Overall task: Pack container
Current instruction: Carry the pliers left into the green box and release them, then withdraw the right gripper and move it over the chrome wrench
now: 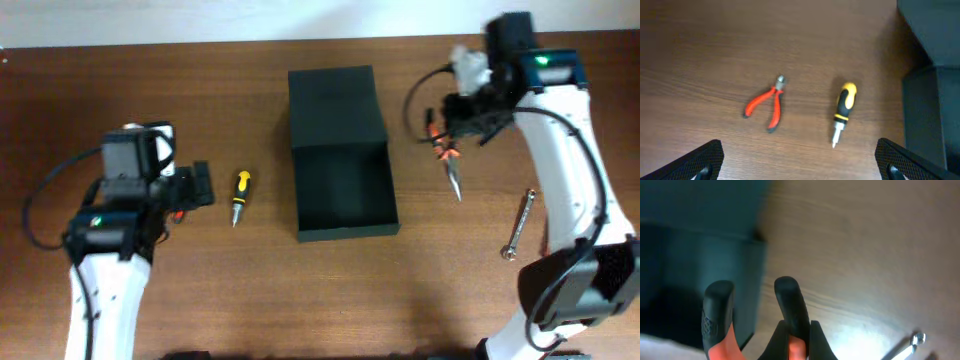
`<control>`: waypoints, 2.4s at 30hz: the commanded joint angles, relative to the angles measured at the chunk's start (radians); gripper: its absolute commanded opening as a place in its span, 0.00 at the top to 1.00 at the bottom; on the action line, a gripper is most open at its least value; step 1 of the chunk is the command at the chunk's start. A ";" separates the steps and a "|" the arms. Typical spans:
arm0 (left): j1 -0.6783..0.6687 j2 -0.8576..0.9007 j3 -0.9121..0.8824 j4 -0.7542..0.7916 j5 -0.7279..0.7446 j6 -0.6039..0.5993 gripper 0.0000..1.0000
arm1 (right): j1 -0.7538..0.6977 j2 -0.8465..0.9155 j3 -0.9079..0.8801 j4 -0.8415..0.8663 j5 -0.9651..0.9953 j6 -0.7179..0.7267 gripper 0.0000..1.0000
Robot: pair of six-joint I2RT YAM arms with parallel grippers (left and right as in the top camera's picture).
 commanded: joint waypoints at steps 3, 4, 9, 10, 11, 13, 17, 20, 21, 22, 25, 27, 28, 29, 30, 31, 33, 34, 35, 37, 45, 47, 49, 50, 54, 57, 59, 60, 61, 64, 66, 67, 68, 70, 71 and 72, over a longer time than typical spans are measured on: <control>0.060 -0.109 0.019 0.002 0.055 0.019 0.01 | 0.228 -0.023 0.058 -0.035 -0.017 -0.337 0.96; 0.059 -0.113 0.019 0.002 0.055 0.019 0.01 | 0.248 -0.022 0.054 -0.033 -0.017 -0.361 0.96; 0.059 -0.113 0.019 -0.017 0.055 0.019 0.01 | 0.393 -0.005 0.037 -0.023 -0.017 -0.540 0.96; 0.059 -0.113 0.019 -0.018 0.055 0.019 0.01 | 0.405 0.001 0.037 -0.021 -0.017 -0.557 0.96; 0.059 -0.113 0.019 -0.017 0.055 0.019 0.01 | 0.426 0.012 0.036 -0.017 -0.017 -0.576 0.96; 0.059 -0.113 0.019 -0.018 0.055 0.019 0.01 | 0.450 0.043 0.035 -0.004 -0.016 -0.587 0.96; 0.059 -0.113 0.019 -0.024 0.055 0.019 0.01 | 0.458 0.131 0.035 0.013 -0.017 -0.606 0.96; 0.059 -0.113 0.019 -0.024 0.055 0.019 0.01 | 0.458 0.202 0.035 0.026 -0.018 -0.613 0.96; 0.059 -0.113 0.019 -0.024 0.055 0.019 0.01 | 0.458 0.222 0.035 0.035 -0.018 -0.613 0.96; 0.059 -0.113 0.019 -0.024 0.055 0.019 0.01 | 0.458 0.246 0.035 0.045 -0.021 -0.613 0.96; 0.059 -0.113 0.019 -0.024 0.055 0.019 0.01 | 0.458 0.285 0.035 0.068 -0.037 -0.613 0.96; 0.059 -0.113 0.019 -0.024 0.055 0.019 0.01 | 0.458 0.303 0.035 0.083 -0.044 -0.613 0.96; 0.059 -0.113 0.019 -0.024 0.055 0.019 0.01 | 0.458 0.311 0.035 0.091 -0.047 -0.613 0.96; 0.059 -0.113 0.019 -0.024 0.055 0.019 0.01 | 0.458 0.316 0.035 0.101 -0.049 -0.613 0.96; 0.059 -0.113 0.019 -0.023 0.055 0.019 0.01 | 0.458 0.322 0.035 0.109 -0.053 -0.613 0.96; 0.059 -0.113 0.019 -0.024 0.055 0.019 0.01 | 0.458 0.329 0.035 0.115 -0.056 -0.612 0.96; 0.059 -0.113 0.019 -0.023 0.055 0.019 0.01 | 0.458 0.349 0.035 0.127 -0.060 -0.609 0.96; 0.059 -0.113 0.019 -0.023 0.055 0.019 0.01 | 0.458 0.358 0.035 0.127 -0.062 -0.608 0.96; 0.059 -0.113 0.019 -0.023 0.055 0.019 0.01 | 0.458 0.371 0.035 0.126 -0.062 -0.608 0.96; 0.059 -0.113 0.019 -0.023 0.055 0.019 0.01 | 0.457 0.387 0.035 0.127 -0.061 -0.589 0.94; 0.059 -0.113 0.019 -0.024 0.055 0.019 0.01 | 0.447 0.388 0.035 0.115 -0.061 -0.574 0.32; 0.059 -0.113 0.019 -0.024 0.055 0.019 0.01 | 0.447 0.383 0.050 0.111 -0.059 -0.499 0.30; 0.059 -0.113 0.019 -0.024 0.055 0.019 0.01 | 0.441 0.368 0.097 0.083 -0.048 -0.449 0.28; 0.059 -0.113 0.019 -0.024 0.055 0.019 0.01 | 0.436 0.361 0.125 0.065 -0.045 -0.432 0.28; 0.059 -0.113 0.019 -0.024 0.055 0.019 0.01 | 0.363 0.312 0.376 -0.068 0.094 -0.192 0.27; 0.059 -0.113 0.019 -0.024 0.055 0.019 0.01 | 0.224 0.269 0.600 -0.220 0.179 0.032 0.23; 0.059 -0.113 0.019 -0.024 0.055 0.019 0.01 | 0.101 0.240 0.702 -0.308 0.190 0.160 0.20; 0.059 -0.113 0.019 -0.024 0.055 0.019 0.01 | 0.050 0.228 0.727 -0.337 0.193 0.192 0.20; 0.059 -0.113 0.019 -0.024 0.055 0.019 0.01 | -0.018 0.212 0.752 -0.377 0.195 0.227 0.19; 0.059 -0.113 0.019 -0.018 0.055 0.019 0.01 | -0.198 0.153 0.740 -0.406 0.162 0.256 0.17; 0.059 -0.113 0.019 -0.016 0.055 0.019 0.01 | -0.283 0.097 0.706 -0.406 0.156 0.257 0.16; 0.059 -0.113 0.019 -0.016 0.055 0.019 0.01 | -0.316 0.058 0.675 -0.406 0.156 0.260 0.16; 0.059 -0.113 0.019 -0.017 0.055 0.019 0.01 | -0.344 0.017 0.639 -0.406 0.157 0.260 0.16; 0.059 -0.113 0.019 -0.016 0.055 0.019 0.01 | -0.396 -0.100 0.505 -0.406 0.157 0.260 0.15; 0.059 -0.113 0.019 -0.016 0.055 0.019 0.01 | -0.413 -0.156 0.430 -0.406 0.157 0.260 0.14; 0.059 -0.113 0.019 -0.015 0.055 0.019 0.01 | -0.431 -0.225 0.336 -0.406 0.157 0.260 0.14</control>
